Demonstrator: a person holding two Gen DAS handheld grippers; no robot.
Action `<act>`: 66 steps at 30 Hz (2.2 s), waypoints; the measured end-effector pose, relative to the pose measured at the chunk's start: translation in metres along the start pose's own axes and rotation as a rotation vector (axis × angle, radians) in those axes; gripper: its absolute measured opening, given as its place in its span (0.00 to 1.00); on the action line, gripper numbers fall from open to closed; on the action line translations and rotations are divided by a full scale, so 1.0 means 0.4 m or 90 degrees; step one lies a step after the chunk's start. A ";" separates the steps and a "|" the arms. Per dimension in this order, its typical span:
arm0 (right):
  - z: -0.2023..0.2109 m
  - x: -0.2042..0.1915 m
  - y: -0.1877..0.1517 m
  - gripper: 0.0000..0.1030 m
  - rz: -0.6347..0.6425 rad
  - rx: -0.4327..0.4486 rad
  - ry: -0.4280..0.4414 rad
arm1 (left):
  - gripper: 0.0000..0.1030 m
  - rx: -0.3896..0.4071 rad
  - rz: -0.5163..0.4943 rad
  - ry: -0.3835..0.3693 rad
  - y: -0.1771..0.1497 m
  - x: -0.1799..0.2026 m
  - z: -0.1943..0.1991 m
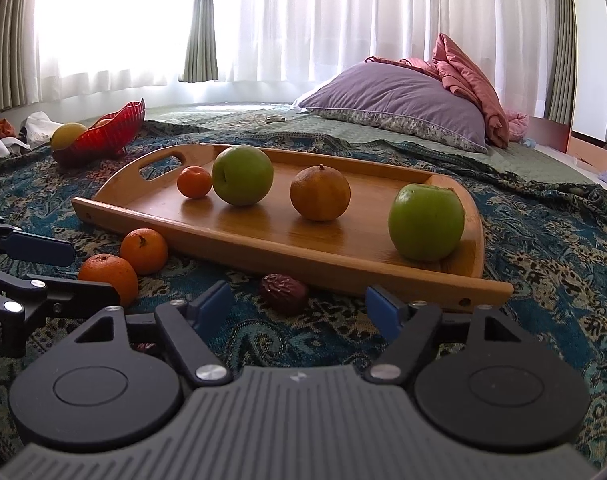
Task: Organize fruits
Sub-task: 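Withdraw the right gripper from the tray while the left moves toward the remaining tangerines, then grasp a tangerine with the left gripper while the right grasps a red date, then carry the tangerine and date over the tray while both grippers open to release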
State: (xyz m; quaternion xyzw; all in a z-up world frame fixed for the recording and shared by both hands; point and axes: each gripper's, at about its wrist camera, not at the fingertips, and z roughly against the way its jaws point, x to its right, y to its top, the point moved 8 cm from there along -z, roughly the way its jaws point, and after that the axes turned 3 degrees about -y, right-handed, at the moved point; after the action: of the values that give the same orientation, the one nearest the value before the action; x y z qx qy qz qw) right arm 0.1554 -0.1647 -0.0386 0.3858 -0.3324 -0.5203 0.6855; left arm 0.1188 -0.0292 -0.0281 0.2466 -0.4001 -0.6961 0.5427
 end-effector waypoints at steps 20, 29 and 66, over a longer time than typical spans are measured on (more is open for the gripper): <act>0.003 -0.030 0.017 0.49 0.046 -0.004 0.034 | 0.45 -0.007 0.005 -0.018 -0.003 0.025 -0.003; -0.006 -0.045 0.018 0.38 0.077 -0.017 0.014 | 0.36 -0.018 0.038 -0.013 -0.010 0.003 -0.019; -0.252 0.237 0.313 0.26 -0.143 -0.106 -0.061 | 0.35 -0.072 0.127 0.027 0.413 -0.239 -0.350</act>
State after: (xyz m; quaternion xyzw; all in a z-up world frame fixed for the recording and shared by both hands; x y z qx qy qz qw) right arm 0.3215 -0.2180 0.0274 0.3368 -0.2752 -0.6377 0.6358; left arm 0.3477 0.0062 0.0214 0.1893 -0.3715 -0.6545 0.6307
